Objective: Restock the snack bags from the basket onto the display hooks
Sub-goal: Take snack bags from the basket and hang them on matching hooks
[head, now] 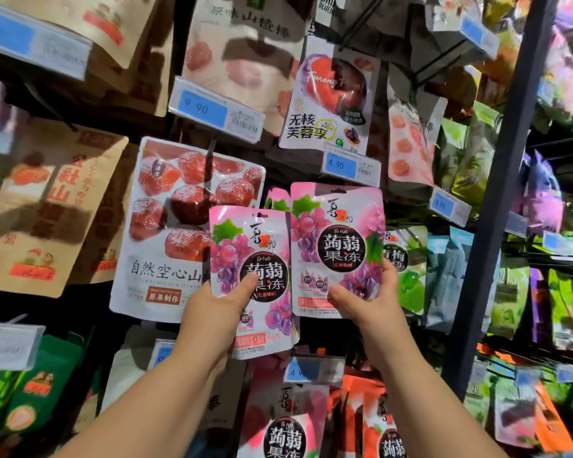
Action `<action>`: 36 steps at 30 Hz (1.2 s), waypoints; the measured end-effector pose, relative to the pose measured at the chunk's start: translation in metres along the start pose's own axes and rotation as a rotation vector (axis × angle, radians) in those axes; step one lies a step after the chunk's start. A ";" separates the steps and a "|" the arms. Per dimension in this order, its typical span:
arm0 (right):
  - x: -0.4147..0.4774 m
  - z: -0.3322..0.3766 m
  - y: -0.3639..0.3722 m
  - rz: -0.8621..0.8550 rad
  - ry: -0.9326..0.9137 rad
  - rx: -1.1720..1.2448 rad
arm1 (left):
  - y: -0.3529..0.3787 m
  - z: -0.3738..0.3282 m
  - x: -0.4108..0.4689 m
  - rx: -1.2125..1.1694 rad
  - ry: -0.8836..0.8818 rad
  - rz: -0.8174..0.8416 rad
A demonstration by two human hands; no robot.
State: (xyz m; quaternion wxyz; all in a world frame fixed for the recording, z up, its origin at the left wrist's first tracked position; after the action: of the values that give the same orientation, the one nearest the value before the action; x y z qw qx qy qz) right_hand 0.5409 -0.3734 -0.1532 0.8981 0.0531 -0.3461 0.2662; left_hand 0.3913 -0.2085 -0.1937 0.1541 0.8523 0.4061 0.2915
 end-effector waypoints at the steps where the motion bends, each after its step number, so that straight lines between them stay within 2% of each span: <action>1: 0.001 0.000 0.000 -0.006 -0.002 0.000 | 0.000 -0.001 0.000 -0.002 -0.004 -0.001; 19: 0.006 0.004 0.004 0.010 0.046 0.021 | -0.012 -0.003 0.002 -0.017 -0.013 -0.041; 36: 0.028 -0.010 0.026 0.046 0.195 -0.001 | -0.022 -0.018 0.003 -0.021 0.018 -0.084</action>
State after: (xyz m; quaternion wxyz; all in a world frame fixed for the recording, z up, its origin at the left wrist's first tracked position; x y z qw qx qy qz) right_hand 0.5508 -0.3357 -0.1446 0.9212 0.0186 -0.2585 0.2903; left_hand 0.3684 -0.1921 -0.1895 0.1713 0.8301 0.4398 0.2969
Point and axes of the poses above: each hand's wrist, its own x-axis towards the middle knuckle, its own y-axis out of the palm, z = x × y, the point moved 3 cm from there along x, towards the middle knuckle, and after that the axes turned 5 degrees about -x, right-handed, at the moved point
